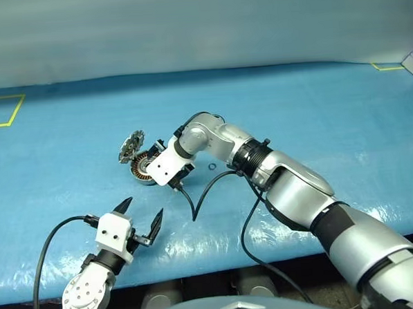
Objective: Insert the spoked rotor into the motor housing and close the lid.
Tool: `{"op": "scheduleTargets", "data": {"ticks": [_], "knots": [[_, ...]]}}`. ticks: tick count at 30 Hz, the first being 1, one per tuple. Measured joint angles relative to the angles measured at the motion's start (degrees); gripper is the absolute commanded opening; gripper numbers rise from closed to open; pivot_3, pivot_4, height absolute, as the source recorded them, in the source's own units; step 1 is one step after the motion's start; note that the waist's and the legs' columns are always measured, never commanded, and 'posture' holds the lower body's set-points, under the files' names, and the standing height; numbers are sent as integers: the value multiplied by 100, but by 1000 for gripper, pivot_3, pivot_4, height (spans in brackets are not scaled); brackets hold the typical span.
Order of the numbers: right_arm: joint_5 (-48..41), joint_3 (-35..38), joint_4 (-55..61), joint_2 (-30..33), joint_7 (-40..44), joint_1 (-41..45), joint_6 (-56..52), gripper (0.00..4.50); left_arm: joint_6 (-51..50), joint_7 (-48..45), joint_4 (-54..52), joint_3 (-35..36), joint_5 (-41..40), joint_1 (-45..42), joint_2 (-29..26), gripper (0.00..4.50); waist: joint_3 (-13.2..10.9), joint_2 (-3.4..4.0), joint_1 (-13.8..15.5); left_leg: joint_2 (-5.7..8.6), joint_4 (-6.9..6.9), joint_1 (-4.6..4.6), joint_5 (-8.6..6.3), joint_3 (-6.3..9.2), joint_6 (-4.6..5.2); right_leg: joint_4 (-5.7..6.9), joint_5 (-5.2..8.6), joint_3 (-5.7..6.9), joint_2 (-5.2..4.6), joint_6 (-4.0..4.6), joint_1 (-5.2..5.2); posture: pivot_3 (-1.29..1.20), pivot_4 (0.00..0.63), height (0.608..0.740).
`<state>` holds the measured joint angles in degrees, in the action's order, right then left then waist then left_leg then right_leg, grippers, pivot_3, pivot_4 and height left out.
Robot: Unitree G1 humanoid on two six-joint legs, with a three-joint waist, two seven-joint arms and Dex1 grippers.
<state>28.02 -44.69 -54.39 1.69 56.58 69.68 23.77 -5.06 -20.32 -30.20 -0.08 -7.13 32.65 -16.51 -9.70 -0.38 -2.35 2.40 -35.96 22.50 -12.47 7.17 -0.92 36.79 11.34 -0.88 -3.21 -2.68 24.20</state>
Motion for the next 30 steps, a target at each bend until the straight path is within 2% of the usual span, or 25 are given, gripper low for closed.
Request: {"op": "scheduleTargets", "data": {"ticks": [13, 23, 26, 30], "knots": [[412, 21, -1054, -513, -291, 294, 236, 4479, 226, 163, 0, -56, 102, 273, 186, 4500, -1, 2, -41, -8, 1, 3, 7, 1, -12, 25, 8, -2, 12, 11, 21, 0, 150, 740], [437, 154, -1282, -633, -181, 355, 114, 4479, 410, 158, 36, -89, 146, 296, 236, 4500, -2, 3, -77, -8, 1, 3, 7, 1, -12, 26, 8, -2, 12, 12, 21, 0, 150, 740], [447, 172, -1283, -630, -135, 354, 115, 3893, 427, 156, 74, -89, 147, 288, 236, 4500, -2, 3, -94, -8, 1, 3, 7, 1, -11, 27, 8, -2, 12, 12, 21, 0, 150, 740], [451, 212, -1271, -637, -152, 355, 117, 2628, 433, 155, 75, -92, 148, 245, 236, 4500, -2, 3, -100, -8, 1, 3, 7, 1, -12, 27, 8, -2, 12, 12, 21, 0, 150, 740]]}}
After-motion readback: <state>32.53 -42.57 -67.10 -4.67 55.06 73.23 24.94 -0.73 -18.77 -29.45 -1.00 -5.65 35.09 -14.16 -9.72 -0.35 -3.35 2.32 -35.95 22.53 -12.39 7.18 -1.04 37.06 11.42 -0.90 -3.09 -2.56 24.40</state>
